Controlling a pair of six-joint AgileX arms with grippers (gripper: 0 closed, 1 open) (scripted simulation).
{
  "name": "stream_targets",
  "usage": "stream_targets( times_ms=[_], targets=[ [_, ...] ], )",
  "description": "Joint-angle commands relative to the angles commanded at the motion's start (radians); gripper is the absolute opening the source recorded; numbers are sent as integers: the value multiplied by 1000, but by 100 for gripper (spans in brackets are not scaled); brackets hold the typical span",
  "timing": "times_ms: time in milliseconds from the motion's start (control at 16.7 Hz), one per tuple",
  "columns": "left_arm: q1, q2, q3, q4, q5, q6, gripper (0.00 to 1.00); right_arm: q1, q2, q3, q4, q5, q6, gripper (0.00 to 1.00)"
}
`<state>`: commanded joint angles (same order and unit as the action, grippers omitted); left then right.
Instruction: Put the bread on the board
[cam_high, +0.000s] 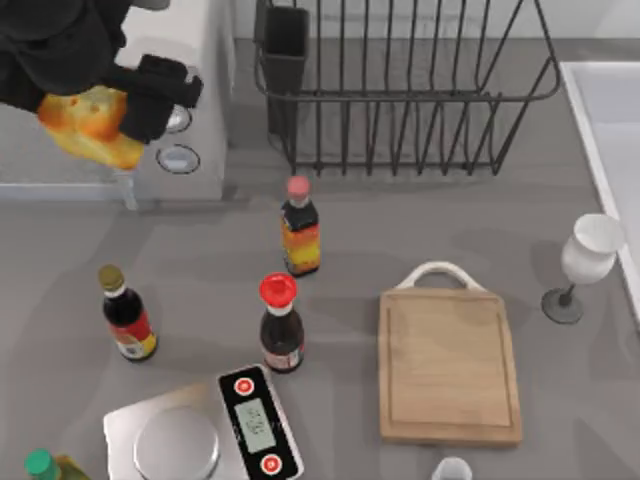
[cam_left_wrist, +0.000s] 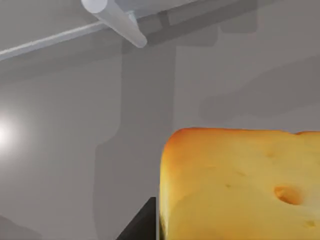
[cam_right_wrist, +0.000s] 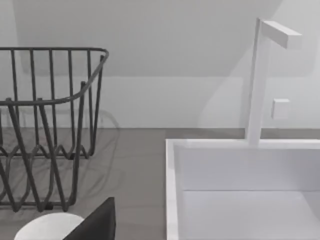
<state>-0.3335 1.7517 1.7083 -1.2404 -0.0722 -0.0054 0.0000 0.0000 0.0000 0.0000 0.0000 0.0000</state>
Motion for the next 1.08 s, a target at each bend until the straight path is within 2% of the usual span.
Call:
stream_targets(
  times_ms=[660,1080],
  targets=[
    [-351,265,406,-22,23,-1346,0,0,0,0,0,0,0,100],
    [-513,497,554,-65,61,-2050,0,0,0,0,0,0,0,100]
  ],
)
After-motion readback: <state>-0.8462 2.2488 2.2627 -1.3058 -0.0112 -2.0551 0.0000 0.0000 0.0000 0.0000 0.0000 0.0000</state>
